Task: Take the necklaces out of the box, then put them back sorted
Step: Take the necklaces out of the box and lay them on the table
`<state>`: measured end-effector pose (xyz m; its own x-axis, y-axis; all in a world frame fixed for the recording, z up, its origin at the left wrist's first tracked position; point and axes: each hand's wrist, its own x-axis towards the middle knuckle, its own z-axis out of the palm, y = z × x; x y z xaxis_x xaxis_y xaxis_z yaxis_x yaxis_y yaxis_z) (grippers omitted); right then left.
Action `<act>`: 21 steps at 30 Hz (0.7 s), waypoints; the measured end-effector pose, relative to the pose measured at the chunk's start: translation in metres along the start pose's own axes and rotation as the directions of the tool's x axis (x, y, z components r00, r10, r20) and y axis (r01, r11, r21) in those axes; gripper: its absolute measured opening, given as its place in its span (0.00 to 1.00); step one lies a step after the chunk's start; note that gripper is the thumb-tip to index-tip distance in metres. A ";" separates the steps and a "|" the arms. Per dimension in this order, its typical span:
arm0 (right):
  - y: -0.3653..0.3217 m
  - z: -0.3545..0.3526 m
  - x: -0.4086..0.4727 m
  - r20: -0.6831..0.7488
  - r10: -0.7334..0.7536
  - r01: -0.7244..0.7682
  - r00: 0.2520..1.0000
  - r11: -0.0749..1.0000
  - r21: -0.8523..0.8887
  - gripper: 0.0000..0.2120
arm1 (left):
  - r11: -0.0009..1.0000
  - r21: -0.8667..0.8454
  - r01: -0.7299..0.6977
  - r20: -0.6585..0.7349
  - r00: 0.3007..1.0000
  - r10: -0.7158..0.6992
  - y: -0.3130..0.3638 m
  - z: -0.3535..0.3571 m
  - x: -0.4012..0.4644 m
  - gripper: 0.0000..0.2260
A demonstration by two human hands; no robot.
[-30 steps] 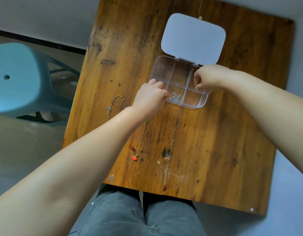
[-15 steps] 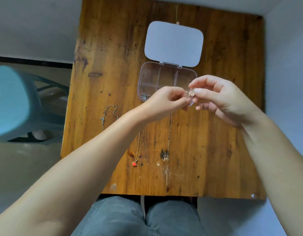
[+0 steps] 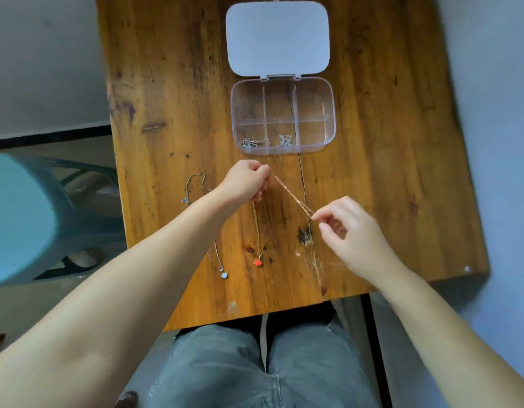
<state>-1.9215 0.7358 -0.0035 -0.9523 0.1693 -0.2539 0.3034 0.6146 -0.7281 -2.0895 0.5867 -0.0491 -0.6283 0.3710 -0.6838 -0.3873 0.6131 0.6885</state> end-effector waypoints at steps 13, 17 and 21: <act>0.019 0.084 -0.024 0.218 0.003 0.063 0.976 0.953 -0.297 0.11 | 0.349 0.828 -0.440 0.232 0.834 0.500 -0.007 0.026 0.010 0.10; -0.001 0.054 0.004 0.145 0.044 -0.015 0.989 0.980 -0.197 0.10 | 0.464 0.768 -0.442 0.124 0.813 0.570 -0.016 0.009 -0.001 0.12; -0.033 0.019 0.082 -0.030 -0.058 0.053 0.998 0.985 -0.167 0.10 | 0.629 0.687 -0.364 -0.146 0.779 0.610 -0.026 -0.016 -0.007 0.14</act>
<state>-2.0094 0.7151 -0.0120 -0.9689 0.1561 -0.1918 0.2432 0.7425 -0.6242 -2.0859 0.5568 -0.0579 -0.8239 0.5614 -0.0779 0.4486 0.7300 0.5156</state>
